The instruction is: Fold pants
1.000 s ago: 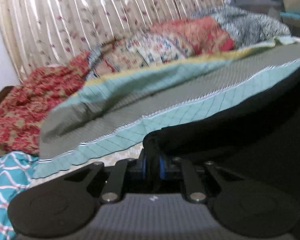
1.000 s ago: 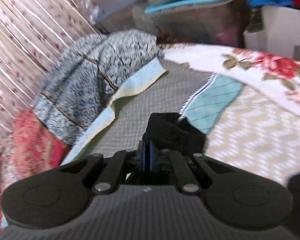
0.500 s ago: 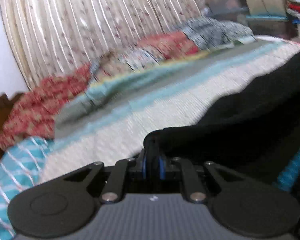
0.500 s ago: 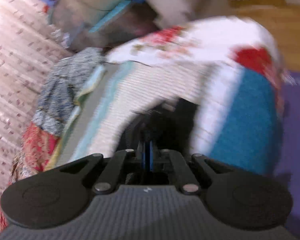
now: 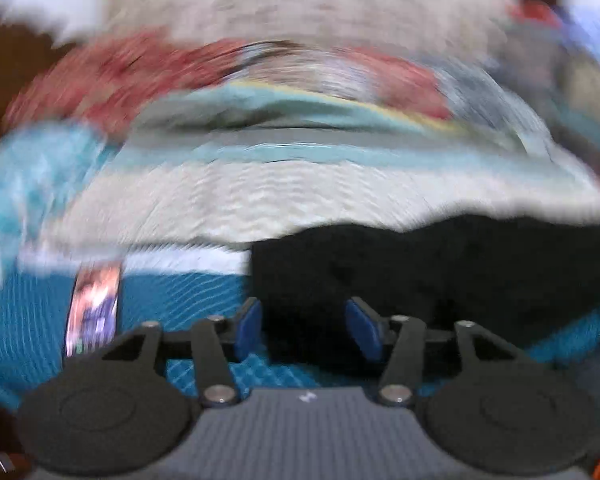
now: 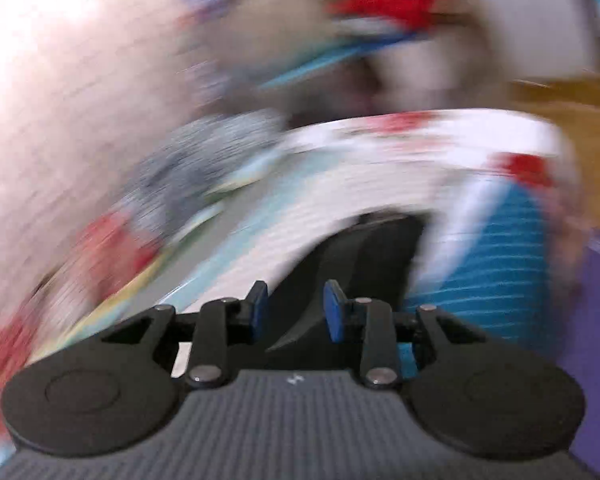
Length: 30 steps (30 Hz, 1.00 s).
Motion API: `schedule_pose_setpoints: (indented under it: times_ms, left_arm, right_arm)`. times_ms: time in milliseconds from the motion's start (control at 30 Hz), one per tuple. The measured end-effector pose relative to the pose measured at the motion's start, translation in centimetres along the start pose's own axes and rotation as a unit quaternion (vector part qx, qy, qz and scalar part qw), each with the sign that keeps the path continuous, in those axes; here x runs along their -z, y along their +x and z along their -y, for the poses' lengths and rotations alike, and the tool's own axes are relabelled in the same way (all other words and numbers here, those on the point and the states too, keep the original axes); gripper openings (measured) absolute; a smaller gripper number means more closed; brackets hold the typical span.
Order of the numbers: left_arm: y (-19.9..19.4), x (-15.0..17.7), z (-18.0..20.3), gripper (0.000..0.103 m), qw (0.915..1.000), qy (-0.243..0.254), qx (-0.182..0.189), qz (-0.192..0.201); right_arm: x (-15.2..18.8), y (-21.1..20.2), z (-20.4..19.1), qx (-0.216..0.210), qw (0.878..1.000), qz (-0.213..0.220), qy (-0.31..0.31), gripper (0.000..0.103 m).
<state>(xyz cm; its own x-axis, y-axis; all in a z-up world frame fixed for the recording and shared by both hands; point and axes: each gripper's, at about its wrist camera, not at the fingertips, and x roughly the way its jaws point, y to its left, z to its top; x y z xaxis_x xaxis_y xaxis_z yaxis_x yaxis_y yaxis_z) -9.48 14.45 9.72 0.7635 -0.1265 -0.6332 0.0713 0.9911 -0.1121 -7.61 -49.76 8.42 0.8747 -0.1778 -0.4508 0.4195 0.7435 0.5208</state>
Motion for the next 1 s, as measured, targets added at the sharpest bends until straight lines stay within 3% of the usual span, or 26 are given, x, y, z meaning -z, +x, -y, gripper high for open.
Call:
schedule_pose_setpoints:
  times_ms: [67,167,200,300,333,400,467,533,567,700,800,867,933,1000]
  left_arm:
    - [0.7,-1.3,-3.4,0.06,0.9956,-0.092,0.017,-0.003]
    - [3.0,-1.5,-6.1,0.073,0.9855,-0.162,0.037,-0.032]
    - [4.1,-1.5,-6.3,0.076,0.9841,-0.168,0.042,-0.041]
    - [8.1,-1.6,-6.7,0.076,0.979,-0.18,0.054,-0.08]
    - [9.2,-1.4,-6.5,0.071,0.9753,-0.188,0.068,-0.093]
    - [10.6,-1.4,-6.1,0.062,0.9702,-0.197,0.088,-0.109]
    - [11.1,-1.2,-5.4,0.046,0.9699,-0.195,0.093,-0.113]
    - [11.6,-1.3,-5.0,0.034,0.9691,-0.195,0.099,-0.114]
    - [11.6,-1.4,-4.9,0.02,0.9693,-0.193,0.102,-0.112]
    - [11.2,-1.9,-4.9,0.014,0.97,-0.195,0.109,-0.096]
    - [10.8,-2.4,-5.2,0.013,0.9696,-0.201,0.112,-0.083]
    - [10.7,-2.5,-5.6,0.011,0.9675,-0.21,0.115,-0.081]
    - [10.6,-2.3,-5.6,0.011,0.9664,-0.215,0.116,-0.081]
    - [10.2,-2.1,-5.7,0.011,0.9656,-0.221,0.115,-0.075]
  right_arm:
    - [1.7,1.0,-5.4,-0.072,0.993,-0.041,-0.08,0.035]
    - [5.5,2.1,-14.5,-0.193,0.952,-0.113,-0.211,0.035]
    - [7.2,2.4,-17.5,-0.232,0.93,-0.141,-0.248,0.035]
    - [13.7,2.8,-25.6,-0.336,0.849,-0.221,-0.343,0.035]
    - [16.5,2.7,-28.2,-0.36,0.815,-0.243,-0.384,0.036]
    - [20.9,2.3,-31.8,-0.377,0.763,-0.251,-0.46,0.036]
    - [24.0,2.4,-34.4,-0.392,0.726,-0.251,-0.507,0.037]
    - [25.9,2.8,-36.5,-0.416,0.703,-0.262,-0.514,0.054]
    - [26.2,3.1,-36.9,-0.425,0.698,-0.266,-0.512,0.059]
    - [26.9,4.2,-39.2,-0.454,0.691,-0.258,-0.5,0.08]
    - [28.2,4.7,-39.0,-0.438,0.693,-0.262,-0.509,0.079]
    - [29.5,4.8,-37.6,-0.405,0.687,-0.294,-0.527,0.071]
    - [30.1,5.9,-36.9,-0.388,0.687,-0.314,-0.528,0.028]
    - [29.4,6.3,-36.7,-0.379,0.709,-0.309,-0.508,0.021]
